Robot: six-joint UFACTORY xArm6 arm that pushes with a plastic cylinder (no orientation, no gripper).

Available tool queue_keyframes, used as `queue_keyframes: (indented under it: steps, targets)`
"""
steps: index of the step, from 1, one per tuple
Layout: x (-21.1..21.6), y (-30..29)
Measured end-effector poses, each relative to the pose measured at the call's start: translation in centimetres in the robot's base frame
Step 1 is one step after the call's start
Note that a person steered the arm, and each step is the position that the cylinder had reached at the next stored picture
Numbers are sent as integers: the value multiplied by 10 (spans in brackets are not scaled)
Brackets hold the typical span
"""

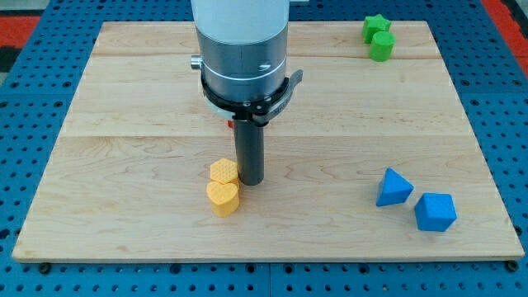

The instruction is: Move the green star towards top center

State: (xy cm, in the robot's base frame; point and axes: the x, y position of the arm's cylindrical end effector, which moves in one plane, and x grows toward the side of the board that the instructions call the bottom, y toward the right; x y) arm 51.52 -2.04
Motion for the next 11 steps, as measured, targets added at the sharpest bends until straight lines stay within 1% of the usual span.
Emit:
queue_keyframes:
  steps: [2, 3, 4, 5, 8, 9, 10, 11]
  targets:
    - [-3, 1]
    - [-7, 10]
    - [-30, 18]
    - [-44, 18]
    - [-66, 164]
    - [-71, 228]
    - [-71, 271]
    - [-89, 335]
